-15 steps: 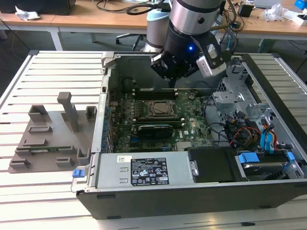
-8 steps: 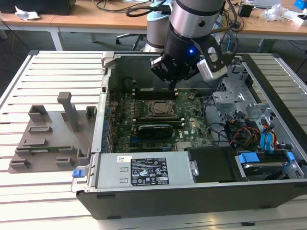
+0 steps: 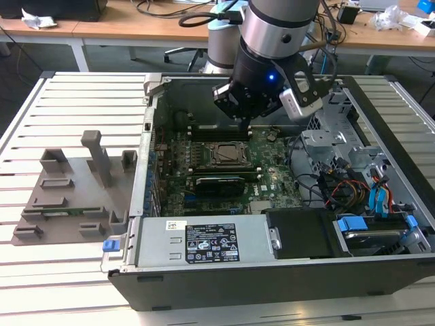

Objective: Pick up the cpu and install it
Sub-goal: 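Install the second cpu locking lever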

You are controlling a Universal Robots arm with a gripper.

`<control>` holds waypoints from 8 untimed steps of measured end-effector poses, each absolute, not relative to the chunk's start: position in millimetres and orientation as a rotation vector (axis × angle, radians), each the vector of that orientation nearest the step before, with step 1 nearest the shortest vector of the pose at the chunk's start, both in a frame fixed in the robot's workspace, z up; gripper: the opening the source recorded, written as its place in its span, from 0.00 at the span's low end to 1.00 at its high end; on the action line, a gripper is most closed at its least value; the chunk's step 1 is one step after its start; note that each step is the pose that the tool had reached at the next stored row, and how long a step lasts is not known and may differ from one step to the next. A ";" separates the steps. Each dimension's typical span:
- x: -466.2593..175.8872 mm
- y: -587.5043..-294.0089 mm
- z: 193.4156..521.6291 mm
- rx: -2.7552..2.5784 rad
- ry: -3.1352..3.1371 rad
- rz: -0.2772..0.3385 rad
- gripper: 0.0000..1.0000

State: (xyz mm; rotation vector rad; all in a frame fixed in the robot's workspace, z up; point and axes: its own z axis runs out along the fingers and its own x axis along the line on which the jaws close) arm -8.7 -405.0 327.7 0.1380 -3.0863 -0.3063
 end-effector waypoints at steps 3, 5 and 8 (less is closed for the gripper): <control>-8.7 -406.0 325.5 0.138 -3.086 -0.306 0.11; -8.8 -407.1 321.5 0.138 -3.086 -0.307 0.11; -8.9 -407.5 314.9 0.138 -3.086 -0.307 0.11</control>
